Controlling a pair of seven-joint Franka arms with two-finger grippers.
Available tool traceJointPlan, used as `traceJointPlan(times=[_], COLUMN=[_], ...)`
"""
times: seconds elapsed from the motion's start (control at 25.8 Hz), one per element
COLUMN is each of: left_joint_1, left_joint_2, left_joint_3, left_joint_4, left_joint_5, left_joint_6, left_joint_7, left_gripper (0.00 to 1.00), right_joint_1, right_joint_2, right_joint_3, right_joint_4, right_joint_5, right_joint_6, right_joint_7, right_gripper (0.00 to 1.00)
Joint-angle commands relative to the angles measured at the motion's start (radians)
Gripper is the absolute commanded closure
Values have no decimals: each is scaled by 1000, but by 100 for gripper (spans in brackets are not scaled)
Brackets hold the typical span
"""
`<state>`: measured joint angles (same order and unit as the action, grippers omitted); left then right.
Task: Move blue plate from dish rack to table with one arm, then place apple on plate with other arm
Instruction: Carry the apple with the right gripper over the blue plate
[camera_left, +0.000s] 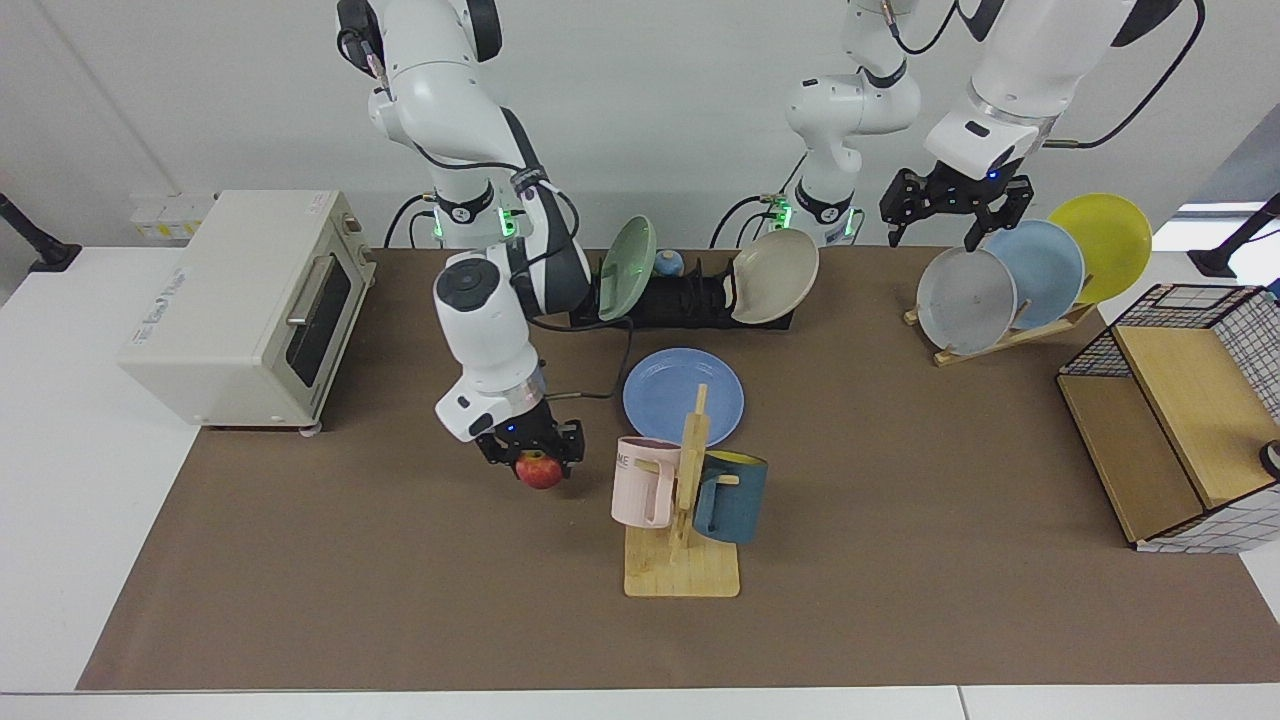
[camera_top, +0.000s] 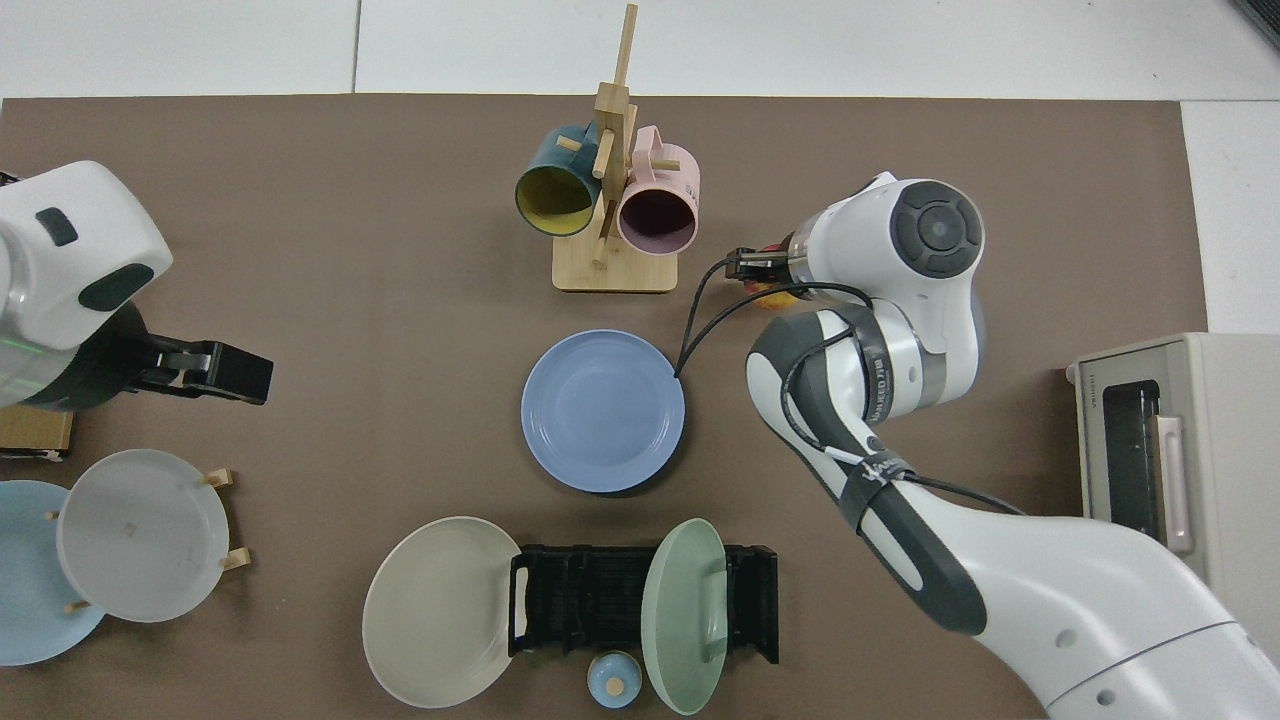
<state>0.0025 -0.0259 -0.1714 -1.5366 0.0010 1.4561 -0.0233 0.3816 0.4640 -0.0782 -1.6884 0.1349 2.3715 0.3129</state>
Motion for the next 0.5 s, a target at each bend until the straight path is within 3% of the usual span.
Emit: traceJointPlan(times=[0.0, 0.27, 0.46], left_joint_1=[-15, -15, -13], left_joint_2=[-42, -46, -46], left_joint_3=[13, 15, 15], left_joint_4=[-13, -13, -11], left_joint_5=[13, 13, 13], left_joint_6=[-10, -10, -10], left_joint_7=[-12, -12, -12], left_gripper=[0, 0, 0], right_joint_1=[66, 195, 230], right_joint_2=[-7, 27, 42], right_joint_3=[0, 3, 6], right_joint_4=[49, 53, 85], right_joint_5=[-15, -11, -9], right_joint_6=[-23, 5, 29], right_joint_7=[98, 164, 205], right_gripper=[100, 100, 100])
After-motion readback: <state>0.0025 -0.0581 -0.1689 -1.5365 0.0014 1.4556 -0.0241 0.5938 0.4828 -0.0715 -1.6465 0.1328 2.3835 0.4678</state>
